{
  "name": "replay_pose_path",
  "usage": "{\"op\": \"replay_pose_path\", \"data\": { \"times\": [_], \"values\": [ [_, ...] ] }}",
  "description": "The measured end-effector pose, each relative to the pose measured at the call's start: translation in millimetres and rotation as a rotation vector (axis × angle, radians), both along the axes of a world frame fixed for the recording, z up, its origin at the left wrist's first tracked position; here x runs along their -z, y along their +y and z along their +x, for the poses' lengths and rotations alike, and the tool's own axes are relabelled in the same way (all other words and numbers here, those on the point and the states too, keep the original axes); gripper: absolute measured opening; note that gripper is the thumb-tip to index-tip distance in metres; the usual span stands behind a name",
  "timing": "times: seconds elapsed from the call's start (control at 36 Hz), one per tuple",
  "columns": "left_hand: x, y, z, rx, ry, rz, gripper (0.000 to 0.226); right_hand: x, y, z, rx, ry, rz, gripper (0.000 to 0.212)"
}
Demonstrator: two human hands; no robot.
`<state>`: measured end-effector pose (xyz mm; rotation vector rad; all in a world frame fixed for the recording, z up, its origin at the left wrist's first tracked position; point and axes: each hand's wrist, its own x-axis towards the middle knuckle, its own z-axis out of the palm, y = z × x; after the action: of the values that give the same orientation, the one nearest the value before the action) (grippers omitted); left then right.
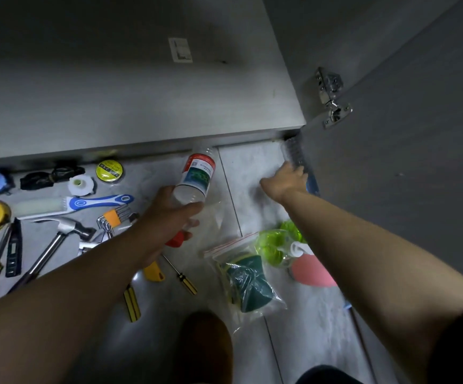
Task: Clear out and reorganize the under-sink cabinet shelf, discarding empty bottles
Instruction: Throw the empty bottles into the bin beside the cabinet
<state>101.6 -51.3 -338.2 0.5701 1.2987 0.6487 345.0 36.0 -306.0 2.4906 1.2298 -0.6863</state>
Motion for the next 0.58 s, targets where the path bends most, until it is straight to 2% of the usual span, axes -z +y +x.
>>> {"op": "replay_pose_path", "data": {
  "times": [0.11,0.22,0.33,0.42,0.5,0.58],
  "values": [
    [9.6,-4.6,1.5,0.027,-0.019,-0.008,0.048,19.6,0.0,13.7,0.076,-0.115,-0.034,0.104],
    [14.4,-6.5,-0.1,0.034,-0.023,-0.022,0.053,28.0,4.0,10.6,0.137,-0.176,-0.042,0.103],
    [16.6,-7.2,0.1,0.024,-0.02,-0.022,0.051,31.7,-4.6,-5.8,-0.003,-0.261,-0.026,0.075],
    [17.6,-8.0,1.3,0.011,-0.02,-0.021,0.051,34.7,-11.3,-15.7,-0.095,-0.287,0.064,0.069],
    [15.1,-9.1,1.0,0.013,-0.032,-0.026,0.062,34.0,-9.6,-15.0,-0.068,-0.305,0.16,0.077],
    [12.8,-11.8,-1.4,0.032,-0.016,-0.026,0.071,33.0,-4.3,-7.4,0.111,-0.241,0.095,0.098]
  ]
}}
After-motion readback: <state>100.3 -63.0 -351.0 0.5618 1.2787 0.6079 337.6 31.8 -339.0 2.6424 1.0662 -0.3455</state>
